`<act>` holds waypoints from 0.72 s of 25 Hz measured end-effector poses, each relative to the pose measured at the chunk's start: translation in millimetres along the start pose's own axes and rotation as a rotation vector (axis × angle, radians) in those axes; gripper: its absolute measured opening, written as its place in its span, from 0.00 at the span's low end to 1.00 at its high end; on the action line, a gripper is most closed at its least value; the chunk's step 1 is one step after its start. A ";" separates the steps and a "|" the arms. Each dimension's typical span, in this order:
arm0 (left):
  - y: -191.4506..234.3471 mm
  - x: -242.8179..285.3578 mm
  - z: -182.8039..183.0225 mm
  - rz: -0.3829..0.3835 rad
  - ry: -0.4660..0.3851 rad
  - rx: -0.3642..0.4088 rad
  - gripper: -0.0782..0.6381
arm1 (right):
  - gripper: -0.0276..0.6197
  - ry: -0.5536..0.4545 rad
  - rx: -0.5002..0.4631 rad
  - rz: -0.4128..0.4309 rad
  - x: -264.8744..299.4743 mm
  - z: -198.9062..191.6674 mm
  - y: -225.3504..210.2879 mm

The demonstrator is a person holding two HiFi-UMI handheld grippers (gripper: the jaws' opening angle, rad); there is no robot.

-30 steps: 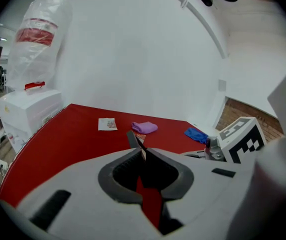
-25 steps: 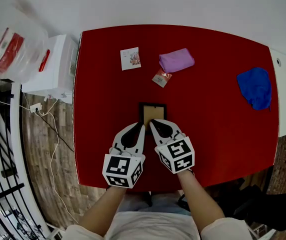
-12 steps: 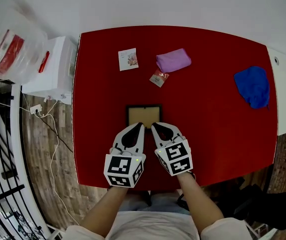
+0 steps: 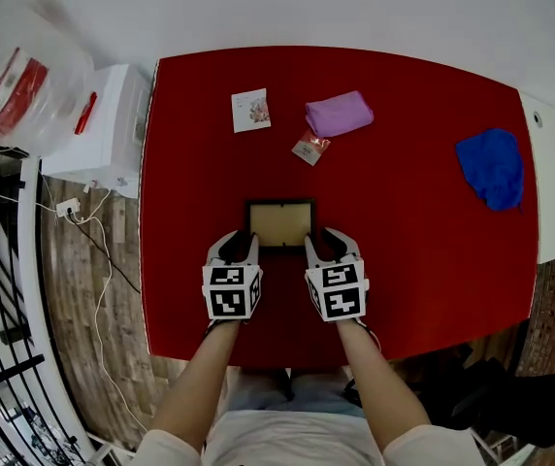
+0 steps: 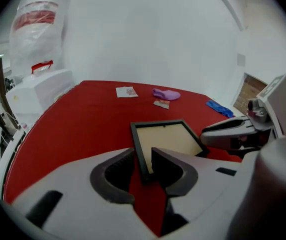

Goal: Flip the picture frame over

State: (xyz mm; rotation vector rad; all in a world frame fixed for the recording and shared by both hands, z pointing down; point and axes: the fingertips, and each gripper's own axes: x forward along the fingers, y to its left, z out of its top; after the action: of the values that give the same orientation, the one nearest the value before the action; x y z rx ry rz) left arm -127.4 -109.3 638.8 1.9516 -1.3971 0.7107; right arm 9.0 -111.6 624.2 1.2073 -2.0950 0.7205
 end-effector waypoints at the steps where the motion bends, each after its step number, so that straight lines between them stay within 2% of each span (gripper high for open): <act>1: -0.1 2.4 -3.1 0.000 0.009 -0.009 0.25 | 0.19 0.011 0.005 0.002 2.6 -3.4 0.5; 6: 0.3 6.9 -5.6 -0.021 0.011 -0.122 0.24 | 0.18 0.041 0.044 0.027 11.5 -13.4 0.5; 10: 4.0 0.1 0.1 -0.024 -0.018 -0.176 0.19 | 0.17 0.040 0.102 0.066 11.4 -12.5 -2.5; 14: -5.7 -18.3 21.6 -0.044 -0.095 -0.171 0.18 | 0.16 0.028 0.148 0.082 10.4 -11.5 -5.3; 18: -30.4 -47.0 48.7 -0.101 -0.179 -0.101 0.19 | 0.16 -0.002 0.212 0.103 6.5 -8.3 -8.1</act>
State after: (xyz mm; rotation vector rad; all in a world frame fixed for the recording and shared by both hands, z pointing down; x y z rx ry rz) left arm -108.9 -109.6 566.9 2.0294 -1.3981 0.4187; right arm 15.5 -112.8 635.7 1.2172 -2.1365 1.0102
